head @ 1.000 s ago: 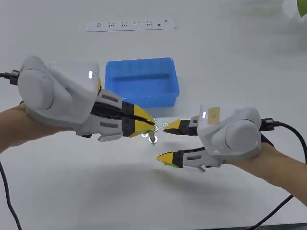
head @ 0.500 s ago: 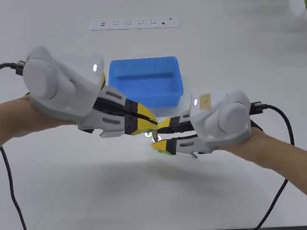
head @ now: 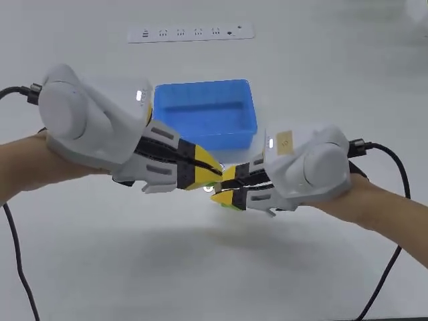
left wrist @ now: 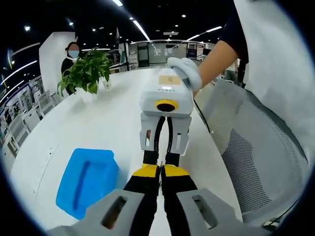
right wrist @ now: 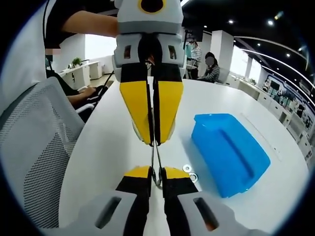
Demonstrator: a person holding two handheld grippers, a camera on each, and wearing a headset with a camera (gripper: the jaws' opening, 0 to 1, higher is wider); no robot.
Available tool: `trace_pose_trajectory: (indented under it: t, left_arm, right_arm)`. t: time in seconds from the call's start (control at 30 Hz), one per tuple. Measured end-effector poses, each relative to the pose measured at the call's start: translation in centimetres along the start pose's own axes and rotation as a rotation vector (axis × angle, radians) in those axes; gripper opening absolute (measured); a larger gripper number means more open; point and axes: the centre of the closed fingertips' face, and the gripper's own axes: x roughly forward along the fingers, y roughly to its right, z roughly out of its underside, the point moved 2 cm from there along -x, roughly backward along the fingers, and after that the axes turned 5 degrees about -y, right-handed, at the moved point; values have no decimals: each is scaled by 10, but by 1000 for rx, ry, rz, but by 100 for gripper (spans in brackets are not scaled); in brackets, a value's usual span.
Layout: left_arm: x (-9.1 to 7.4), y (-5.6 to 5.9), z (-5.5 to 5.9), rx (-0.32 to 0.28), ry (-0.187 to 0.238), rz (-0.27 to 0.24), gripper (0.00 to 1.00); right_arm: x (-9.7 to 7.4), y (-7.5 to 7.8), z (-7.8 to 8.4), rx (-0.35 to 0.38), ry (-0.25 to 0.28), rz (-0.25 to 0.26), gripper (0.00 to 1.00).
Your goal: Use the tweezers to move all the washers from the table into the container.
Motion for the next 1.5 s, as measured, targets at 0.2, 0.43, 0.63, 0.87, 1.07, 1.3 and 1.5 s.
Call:
trace_pose_trajectory:
  t: [0.2, 0.43, 0.63, 0.87, 1.07, 1.3, 1.5]
  left_arm:
    - [0, 5, -3, -117, 32, -7, 15]
    - [-10, 4, 7, -116, 14, -100, 27]
    - [-31, -1, 9, -155, 56, -227, 44]
    - [-55, 9, 18, -109, 37, -346, 49]
    - [-69, 16, 27, -147, 60, -400, 49]
    - [-75, 23, 39, -186, 87, -428, 49]
    - [-80, 25, 49, -220, 110, -449, 47]
  right_arm:
    - [-1, -2, -1, 22, 10, 7, 9]
    - [-4, -3, -1, 53, 16, 26, 9]
    - [-9, -6, -9, 35, 16, 26, 9]
    - [-18, -9, -21, 25, 21, 34, 9]
    - [-28, -5, -31, -10, 7, 36, 9]
    - [-47, 24, -55, -46, 16, 89, 9]
    - [-54, 50, -76, -64, 31, 129, 9]
